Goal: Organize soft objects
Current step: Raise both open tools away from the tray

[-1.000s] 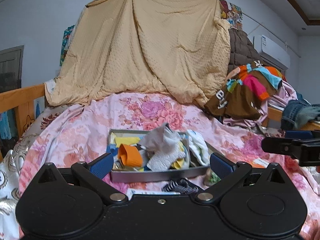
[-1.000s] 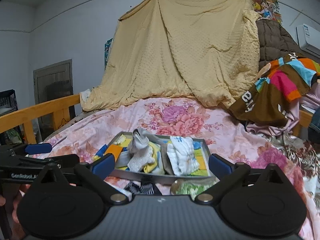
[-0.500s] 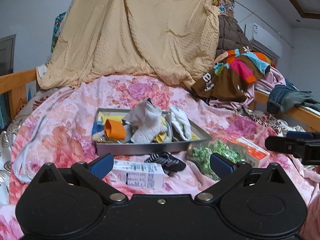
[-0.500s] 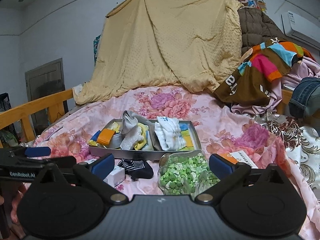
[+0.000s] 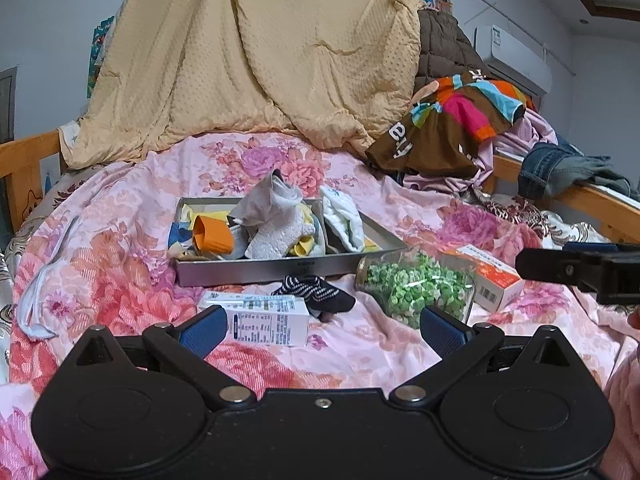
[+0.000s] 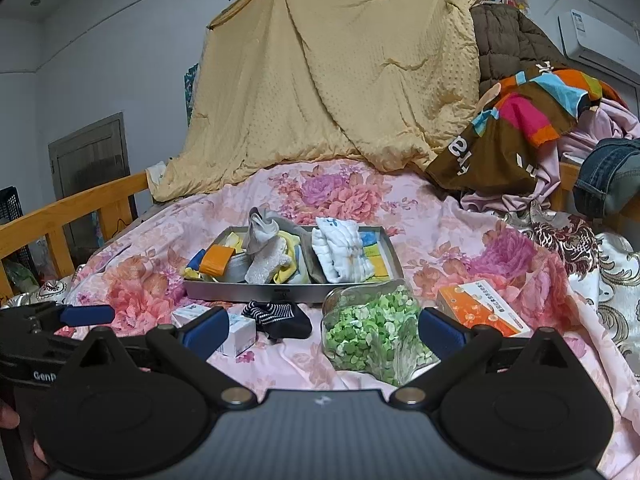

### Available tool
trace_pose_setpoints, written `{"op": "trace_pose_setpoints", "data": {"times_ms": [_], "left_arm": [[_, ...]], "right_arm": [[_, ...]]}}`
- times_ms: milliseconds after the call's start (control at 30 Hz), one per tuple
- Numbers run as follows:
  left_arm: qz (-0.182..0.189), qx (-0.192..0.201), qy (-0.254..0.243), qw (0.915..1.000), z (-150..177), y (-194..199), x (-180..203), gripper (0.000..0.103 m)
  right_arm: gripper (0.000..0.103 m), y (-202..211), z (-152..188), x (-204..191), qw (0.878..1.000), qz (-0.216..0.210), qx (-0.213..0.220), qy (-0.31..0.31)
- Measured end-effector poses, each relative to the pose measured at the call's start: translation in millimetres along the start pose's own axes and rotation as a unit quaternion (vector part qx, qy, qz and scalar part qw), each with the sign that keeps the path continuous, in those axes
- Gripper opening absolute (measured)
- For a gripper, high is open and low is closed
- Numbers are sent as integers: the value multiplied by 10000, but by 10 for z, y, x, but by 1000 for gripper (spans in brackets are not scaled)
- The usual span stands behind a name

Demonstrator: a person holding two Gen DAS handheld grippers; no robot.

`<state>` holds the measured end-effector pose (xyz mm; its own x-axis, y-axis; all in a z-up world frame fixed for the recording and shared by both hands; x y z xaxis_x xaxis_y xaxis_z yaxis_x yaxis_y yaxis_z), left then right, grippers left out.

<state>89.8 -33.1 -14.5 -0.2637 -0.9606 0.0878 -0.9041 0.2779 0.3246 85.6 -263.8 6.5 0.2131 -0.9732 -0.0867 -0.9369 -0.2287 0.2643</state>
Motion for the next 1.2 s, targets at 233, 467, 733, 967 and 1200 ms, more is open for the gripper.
{"op": "trace_pose_setpoints", "data": {"times_ms": [233, 467, 733, 967, 1200], "left_arm": [[-66, -177, 41, 9998, 64, 41, 23, 102], [-195, -385, 19, 9991, 116, 86, 82, 102], [-430, -639, 247, 9967, 144, 121, 120, 102], [-627, -712, 313, 9950, 53, 146, 257, 102], [-960, -757, 672, 9902, -60, 140, 287, 102]], "right_arm": [[103, -17, 38, 41, 9997, -3, -204, -158], [103, -18, 88, 147, 9980, -37, -408, -485], [103, 34, 99, 276, 9953, -192, -400, -859], [103, 84, 102, 346, 9934, -311, -389, -1038], [103, 118, 114, 459, 9900, -354, -369, -1311]]}}
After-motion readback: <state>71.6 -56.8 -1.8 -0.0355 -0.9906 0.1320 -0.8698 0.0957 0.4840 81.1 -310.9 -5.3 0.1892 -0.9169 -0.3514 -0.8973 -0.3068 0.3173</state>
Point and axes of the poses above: each gripper's, at about its wrist camera, not at the fingertips, and y roughly against the way its jaws point, x to its right, z to its underside, the point moved 4 cm from there along -y, roughly the way its jaws point, and after that the axes turned 4 degrees about x, right-handed, at the moved point
